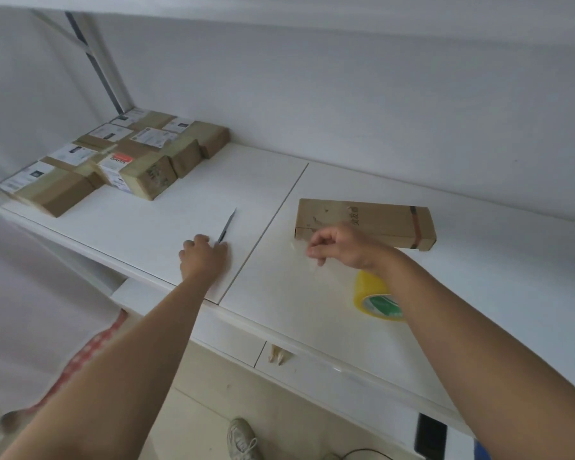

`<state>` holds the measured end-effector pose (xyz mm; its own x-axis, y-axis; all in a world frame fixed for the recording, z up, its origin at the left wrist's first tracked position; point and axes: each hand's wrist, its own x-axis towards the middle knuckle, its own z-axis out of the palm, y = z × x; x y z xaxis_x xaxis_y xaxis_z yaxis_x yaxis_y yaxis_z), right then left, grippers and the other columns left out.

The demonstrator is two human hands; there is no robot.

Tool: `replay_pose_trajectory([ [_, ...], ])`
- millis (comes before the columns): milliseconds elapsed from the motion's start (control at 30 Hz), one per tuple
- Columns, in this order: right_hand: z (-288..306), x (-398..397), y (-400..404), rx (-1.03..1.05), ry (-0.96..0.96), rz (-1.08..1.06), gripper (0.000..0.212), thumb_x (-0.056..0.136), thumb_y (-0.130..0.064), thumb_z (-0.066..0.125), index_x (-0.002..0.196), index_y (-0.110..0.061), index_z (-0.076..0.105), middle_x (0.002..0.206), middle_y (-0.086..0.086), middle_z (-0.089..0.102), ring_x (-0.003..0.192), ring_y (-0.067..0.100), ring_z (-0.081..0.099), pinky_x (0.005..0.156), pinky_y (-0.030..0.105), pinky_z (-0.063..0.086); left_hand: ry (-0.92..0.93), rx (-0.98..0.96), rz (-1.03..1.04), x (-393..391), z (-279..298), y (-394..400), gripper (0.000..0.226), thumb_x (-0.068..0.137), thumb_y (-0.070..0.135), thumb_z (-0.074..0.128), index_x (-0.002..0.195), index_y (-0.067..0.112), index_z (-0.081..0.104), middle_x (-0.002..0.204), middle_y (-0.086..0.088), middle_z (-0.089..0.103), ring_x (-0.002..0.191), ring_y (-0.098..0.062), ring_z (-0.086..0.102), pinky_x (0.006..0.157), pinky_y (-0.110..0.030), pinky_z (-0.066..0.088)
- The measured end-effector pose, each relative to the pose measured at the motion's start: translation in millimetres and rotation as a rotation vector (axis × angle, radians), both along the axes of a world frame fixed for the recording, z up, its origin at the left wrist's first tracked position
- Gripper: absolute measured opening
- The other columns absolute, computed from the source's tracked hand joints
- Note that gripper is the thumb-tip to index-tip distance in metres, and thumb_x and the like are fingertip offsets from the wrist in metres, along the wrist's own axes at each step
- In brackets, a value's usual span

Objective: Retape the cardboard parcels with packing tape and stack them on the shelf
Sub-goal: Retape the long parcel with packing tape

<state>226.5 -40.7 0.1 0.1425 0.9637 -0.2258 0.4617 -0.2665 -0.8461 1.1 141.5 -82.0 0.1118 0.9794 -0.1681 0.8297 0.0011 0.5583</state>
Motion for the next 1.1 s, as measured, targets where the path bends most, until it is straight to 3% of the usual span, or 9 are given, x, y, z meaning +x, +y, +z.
replay_pose_trajectory([
  [100, -0.9, -2.5, -0.9, 0.003, -0.035, -0.007, 0.016, 0.092, -0.027, 0.07, 0.093, -0.011, 0.073, 0.076, 0.0, 0.069, 0.071, 0.003, 0.061, 0.081, 0.027, 0.046, 0.187, 0.052, -0.05, 2.0, -13.4, 6.9, 0.049, 0.098, 0.038, 0.046, 0.132, 0.003, 0.048, 0.133, -0.02, 0.047, 0.124, -0.04, 0.042, 0.103, -0.046, 0.038],
  [200, -6.4, -2.4, 1.5, 0.012, -0.062, -0.022, 0.025, 0.088, -0.036, 0.073, 0.089, -0.011, 0.071, 0.082, 0.009, 0.071, 0.075, 0.01, 0.063, 0.087, 0.038, 0.051, 0.089, 0.044, -0.012, 9.0, -12.0, 11.0, 0.035, 0.1, 0.024, 0.042, 0.12, -0.001, 0.055, 0.124, -0.022, 0.058, 0.118, -0.041, 0.051, 0.099, -0.043, 0.043],
  [267, -8.7, -2.3, 3.4, 0.013, -0.061, -0.022, 0.025, 0.088, -0.034, 0.074, 0.088, -0.01, 0.069, 0.08, 0.006, 0.068, 0.072, 0.008, 0.063, 0.085, 0.039, 0.052, -0.101, -0.007, 0.027, 15.4, -4.1, 3.6, 0.029, 0.101, 0.02, 0.043, 0.109, 0.0, 0.062, 0.112, -0.019, 0.065, 0.109, -0.038, 0.059, 0.091, -0.039, 0.047],
  [367, -9.5, -3.0, 4.4, 0.013, -0.068, -0.017, 0.026, 0.088, -0.033, 0.074, 0.086, -0.008, 0.066, 0.075, -0.004, 0.061, 0.068, 0.006, 0.061, 0.074, 0.03, 0.047, -0.591, -0.133, 0.068, 29.5, 20.2, -30.7, 0.019, 0.1, 0.019, 0.051, 0.086, 0.012, 0.062, 0.086, -0.009, 0.061, 0.084, -0.025, 0.055, 0.076, -0.034, 0.044],
  [500, -11.0, -3.6, 5.5, 0.024, -0.064, -0.05, 0.032, 0.084, -0.038, 0.077, 0.08, -0.011, 0.06, 0.072, -0.003, 0.056, 0.068, 0.012, 0.054, 0.066, 0.029, 0.043, -1.027, -0.539, -0.222, 37.0, 57.4, -87.1, 0.015, 0.101, 0.016, 0.055, 0.086, 0.019, 0.06, 0.093, 0.0, 0.06, 0.089, -0.015, 0.056, 0.093, -0.031, 0.045],
  [667, -11.0, -4.1, 3.6, 0.076, -0.094, -0.058, 0.031, 0.084, -0.04, 0.077, 0.076, -0.018, 0.056, 0.066, -0.008, 0.05, 0.061, 0.011, 0.044, 0.063, 0.03, 0.037, -0.904, -0.684, -0.416, 39.0, 77.1, -106.3, 0.01, 0.101, 0.015, 0.054, 0.094, 0.016, 0.062, 0.1, -0.008, 0.059, 0.096, -0.018, 0.06, 0.102, -0.036, 0.047],
  [900, -4.3, 0.3, -7.1, 0.095, -0.118, -0.061, 0.035, 0.083, -0.045, 0.077, 0.078, -0.018, 0.056, 0.066, -0.01, 0.048, 0.058, 0.006, 0.042, 0.059, 0.024, 0.034, -0.746, -0.533, -0.3, 50.2, 84.7, -114.2, 0.012, 0.1, 0.015, 0.058, 0.097, 0.009, 0.068, 0.095, -0.006, 0.071, 0.084, -0.015, 0.068, 0.077, -0.025, 0.053],
  [1000, -4.4, 2.8, -10.8, 0.095, -0.134, -0.082, 0.032, 0.085, -0.045, 0.075, 0.091, -0.014, 0.068, 0.077, -0.009, 0.061, 0.069, 0.005, 0.055, 0.064, 0.024, 0.04, -0.716, -0.461, -0.257, 54.2, 86.3, -117.9, 0.014, 0.099, 0.014, 0.06, 0.097, 0.005, 0.07, 0.094, -0.008, 0.073, 0.082, -0.016, 0.069, 0.077, -0.026, 0.055],
  [1100, -4.9, 3.6, -13.8, 0.116, -0.219, -0.135, 0.036, 0.089, -0.045, 0.068, 0.109, -0.015, 0.067, 0.108, -0.006, 0.067, 0.101, 0.011, 0.061, 0.08, 0.031, 0.045, -0.709, -0.395, -0.215, 57.7, 86.8, -120.7, 0.016, 0.098, 0.015, 0.061, 0.096, 0.003, 0.071, 0.094, -0.009, 0.072, 0.079, -0.016, 0.068, 0.079, -0.027, 0.057],
])
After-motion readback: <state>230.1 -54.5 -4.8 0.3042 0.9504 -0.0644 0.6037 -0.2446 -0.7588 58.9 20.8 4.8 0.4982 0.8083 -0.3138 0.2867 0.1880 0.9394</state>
